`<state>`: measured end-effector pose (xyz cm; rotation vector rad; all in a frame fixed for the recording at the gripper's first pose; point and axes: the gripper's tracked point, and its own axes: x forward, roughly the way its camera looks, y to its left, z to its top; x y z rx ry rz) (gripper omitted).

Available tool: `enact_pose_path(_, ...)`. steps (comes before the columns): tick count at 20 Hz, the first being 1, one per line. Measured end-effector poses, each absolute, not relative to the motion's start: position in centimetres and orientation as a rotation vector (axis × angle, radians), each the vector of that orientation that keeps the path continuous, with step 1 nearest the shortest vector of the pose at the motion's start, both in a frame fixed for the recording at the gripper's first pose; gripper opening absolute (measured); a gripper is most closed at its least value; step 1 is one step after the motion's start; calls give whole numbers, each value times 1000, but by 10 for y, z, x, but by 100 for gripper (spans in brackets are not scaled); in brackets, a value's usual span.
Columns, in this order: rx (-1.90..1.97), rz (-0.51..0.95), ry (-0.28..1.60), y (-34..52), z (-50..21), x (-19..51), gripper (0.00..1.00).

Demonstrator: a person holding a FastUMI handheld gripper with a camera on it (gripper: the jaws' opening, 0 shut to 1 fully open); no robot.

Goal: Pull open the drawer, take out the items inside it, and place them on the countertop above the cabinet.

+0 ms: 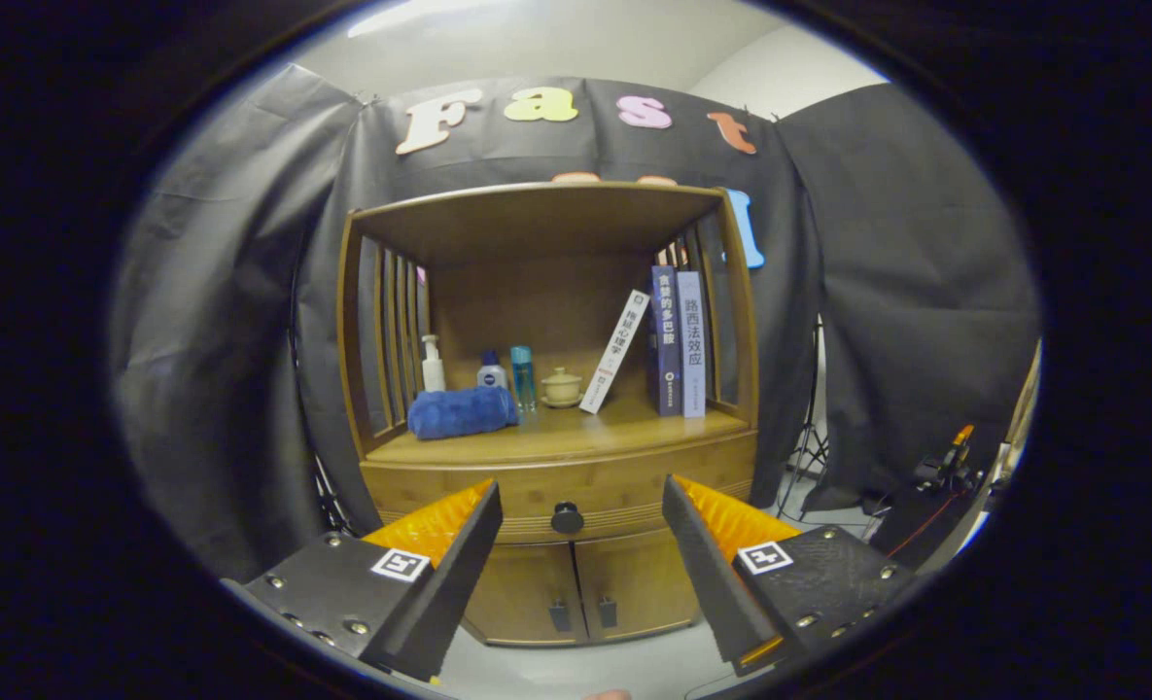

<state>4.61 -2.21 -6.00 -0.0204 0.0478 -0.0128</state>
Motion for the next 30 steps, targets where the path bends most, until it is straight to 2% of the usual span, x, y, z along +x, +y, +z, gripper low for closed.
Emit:
enact_pose_path(8,-9,50,97,-12,-140,147,99)
enact_pose_path(14,-12,36,155,-20,-193,204,100)
enact_pose_path(17,39,64,172,-17,-202,230,79)
enact_pose_path(18,46,95,169,-10,-204,235,79)
enact_pose_path(20,51,103,155,-6,-199,217,70)
enact_pose_path(24,75,59,79,-5,-199,234,54)
enact_pose_path(27,2,94,59,-1,-199,233,41)
enact_pose_path(29,4,83,97,-3,-202,231,35)
enact_pose_path(30,16,83,98,-2,-203,227,35)
